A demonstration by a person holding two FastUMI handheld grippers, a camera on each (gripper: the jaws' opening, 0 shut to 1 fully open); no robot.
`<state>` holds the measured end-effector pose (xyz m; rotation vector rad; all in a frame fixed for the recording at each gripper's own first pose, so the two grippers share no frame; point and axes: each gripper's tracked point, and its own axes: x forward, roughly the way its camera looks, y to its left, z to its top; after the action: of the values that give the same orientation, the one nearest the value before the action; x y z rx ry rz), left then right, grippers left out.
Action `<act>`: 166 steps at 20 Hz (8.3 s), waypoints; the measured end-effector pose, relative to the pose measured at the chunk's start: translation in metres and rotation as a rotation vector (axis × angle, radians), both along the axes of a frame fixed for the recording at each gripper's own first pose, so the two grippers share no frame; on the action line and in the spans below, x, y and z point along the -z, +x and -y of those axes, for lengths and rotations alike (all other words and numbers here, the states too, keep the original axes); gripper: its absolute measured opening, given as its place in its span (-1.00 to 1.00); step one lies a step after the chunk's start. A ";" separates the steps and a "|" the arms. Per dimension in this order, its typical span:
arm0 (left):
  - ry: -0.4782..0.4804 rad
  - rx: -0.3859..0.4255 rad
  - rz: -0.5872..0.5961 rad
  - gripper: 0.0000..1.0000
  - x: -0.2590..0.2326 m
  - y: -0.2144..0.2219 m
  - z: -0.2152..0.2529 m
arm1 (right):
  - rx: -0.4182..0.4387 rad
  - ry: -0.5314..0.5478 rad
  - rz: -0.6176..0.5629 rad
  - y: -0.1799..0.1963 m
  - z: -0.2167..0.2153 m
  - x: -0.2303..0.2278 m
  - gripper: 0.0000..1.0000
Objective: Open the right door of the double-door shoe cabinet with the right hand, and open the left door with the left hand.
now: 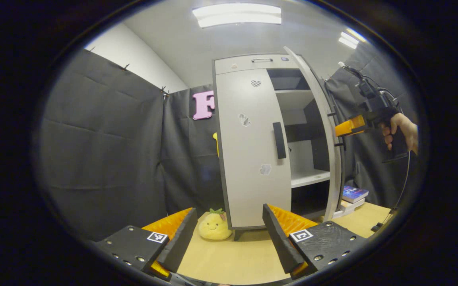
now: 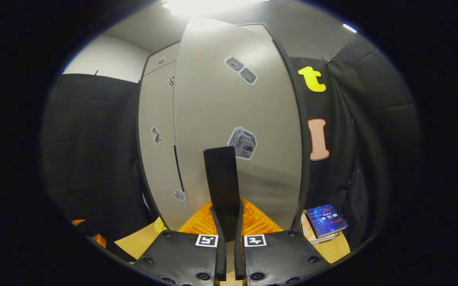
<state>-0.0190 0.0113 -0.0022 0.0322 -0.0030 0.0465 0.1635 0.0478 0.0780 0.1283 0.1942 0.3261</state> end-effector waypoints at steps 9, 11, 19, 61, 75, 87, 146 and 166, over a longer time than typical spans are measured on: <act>0.015 0.064 -0.010 0.90 0.003 0.012 0.041 | 0.018 -0.001 0.012 -0.018 0.049 -0.001 -0.81; 0.012 0.077 -0.014 0.90 0.004 0.014 0.048 | 0.021 -0.005 0.010 -0.022 0.060 -0.001 -0.82; 0.019 0.121 -0.008 0.90 0.002 0.022 0.074 | 0.091 -0.036 0.015 -0.023 0.108 0.000 -0.83; -0.088 0.254 0.056 0.90 -0.139 0.319 0.156 | 0.481 -0.238 -0.030 -0.148 0.225 0.063 0.94; -0.222 0.278 -0.036 0.01 -0.107 0.357 0.167 | 0.503 -0.245 -0.068 -0.170 0.241 0.087 0.94; -0.166 0.267 -0.054 -0.71 -0.101 0.349 0.160 | 0.484 -0.202 -0.068 -0.178 0.242 0.089 0.93; -0.088 0.096 0.054 -0.96 -0.102 0.311 0.096 | 0.187 -0.176 0.091 -0.148 0.018 0.030 0.92; -0.058 0.097 -0.039 -0.64 -0.093 0.288 0.117 | 0.169 -0.151 0.132 -0.222 0.084 0.024 0.94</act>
<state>0.2695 -0.1055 0.0912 -0.0250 0.0355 -0.0507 -0.0586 -0.0362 0.0545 -0.0261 0.0757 0.1499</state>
